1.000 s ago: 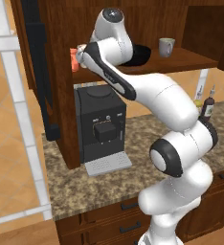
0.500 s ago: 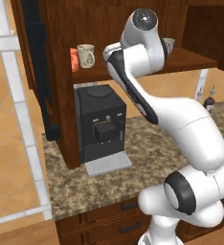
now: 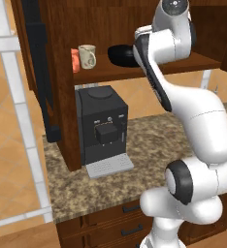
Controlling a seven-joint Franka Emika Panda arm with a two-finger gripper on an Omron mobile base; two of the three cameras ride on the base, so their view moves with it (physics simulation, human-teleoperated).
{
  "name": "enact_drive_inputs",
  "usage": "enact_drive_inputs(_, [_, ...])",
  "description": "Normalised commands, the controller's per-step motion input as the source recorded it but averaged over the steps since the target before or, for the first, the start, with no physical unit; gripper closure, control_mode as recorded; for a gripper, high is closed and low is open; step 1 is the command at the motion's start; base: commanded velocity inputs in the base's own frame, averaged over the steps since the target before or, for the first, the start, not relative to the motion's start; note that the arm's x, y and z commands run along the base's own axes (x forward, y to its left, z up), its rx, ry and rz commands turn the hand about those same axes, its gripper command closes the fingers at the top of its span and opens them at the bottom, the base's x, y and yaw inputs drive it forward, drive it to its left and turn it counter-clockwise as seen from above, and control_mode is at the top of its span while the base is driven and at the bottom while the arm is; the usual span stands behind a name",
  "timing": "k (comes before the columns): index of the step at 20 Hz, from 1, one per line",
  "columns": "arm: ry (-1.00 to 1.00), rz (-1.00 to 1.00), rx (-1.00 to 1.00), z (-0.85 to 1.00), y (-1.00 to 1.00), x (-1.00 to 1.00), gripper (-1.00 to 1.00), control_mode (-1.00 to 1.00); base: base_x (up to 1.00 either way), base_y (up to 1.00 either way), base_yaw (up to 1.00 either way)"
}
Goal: Gather all objects into one cabinet and sort the glasses and bowls to opposite sides.
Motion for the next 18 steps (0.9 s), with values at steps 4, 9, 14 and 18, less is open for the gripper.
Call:
enact_drive_inputs(4, [0.05,-0.17,0.10,-0.11,-1.00,0.23,-1.00,-1.00,0.00,0.00,0.00])
enact_drive_inputs(9, [0.01,-0.14,0.11,-0.07,-1.00,0.47,-1.00,-1.00,0.00,0.00,0.00])
enact_drive_inputs(14, [0.09,-0.02,0.08,-0.32,-0.53,0.94,-1.00,-1.00,0.00,0.00,0.00])
enact_drive_inputs(18, [0.02,0.01,0.01,-0.41,-0.04,0.67,-1.00,-1.00,0.00,0.00,0.00])
